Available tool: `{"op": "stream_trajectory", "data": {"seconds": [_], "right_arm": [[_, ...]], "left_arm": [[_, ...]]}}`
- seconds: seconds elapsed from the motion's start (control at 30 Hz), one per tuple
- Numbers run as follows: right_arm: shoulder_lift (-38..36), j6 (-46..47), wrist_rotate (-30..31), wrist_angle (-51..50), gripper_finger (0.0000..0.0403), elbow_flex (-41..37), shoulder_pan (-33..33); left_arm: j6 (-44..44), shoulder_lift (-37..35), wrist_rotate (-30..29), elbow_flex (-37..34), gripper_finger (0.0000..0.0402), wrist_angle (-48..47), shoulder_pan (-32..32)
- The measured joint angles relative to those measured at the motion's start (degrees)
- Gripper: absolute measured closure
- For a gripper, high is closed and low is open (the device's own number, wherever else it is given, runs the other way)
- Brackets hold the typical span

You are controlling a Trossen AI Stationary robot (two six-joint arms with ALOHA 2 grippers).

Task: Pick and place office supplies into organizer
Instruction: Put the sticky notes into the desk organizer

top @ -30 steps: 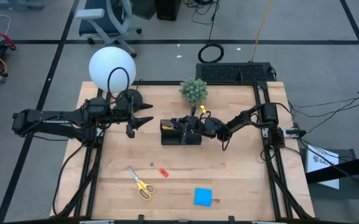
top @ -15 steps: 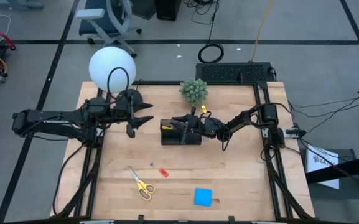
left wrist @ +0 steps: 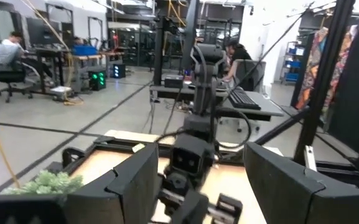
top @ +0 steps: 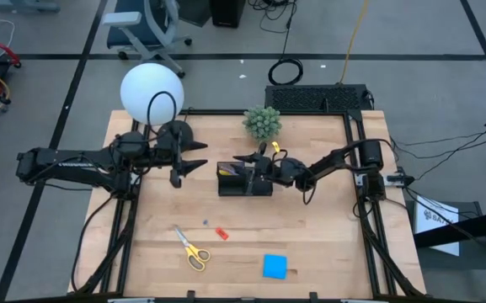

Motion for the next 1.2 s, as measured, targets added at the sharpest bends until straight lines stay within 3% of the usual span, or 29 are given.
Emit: {"op": "stream_trajectory", "data": {"seconds": [0.6, 0.87, 1.07, 1.2], "right_arm": [[-8.1, -12.7, -0.1, -2.4, 0.0282, 0.0, 7.9], [-18.1, -18.8, 0.0, -18.7, 0.0283, 0.0, 11.6], [-26.2, -18.1, 0.2, -34.4, 0.0283, 0.0, 14.3], [-29.1, -20.5, 0.7, -39.5, 0.0284, 0.0, 17.3]], "left_arm": [[-0.3, 0.0, 5.3, 0.0, 0.0158, -0.5, -0.4], [0.2, 0.0, 5.3, 0.0, 0.0158, -1.6, -1.8], [1.5, 0.0, 5.3, 0.0, 0.0158, -3.6, -3.0], [1.5, 0.0, 5.3, 0.0, 0.0158, -3.8, -3.8]]}}
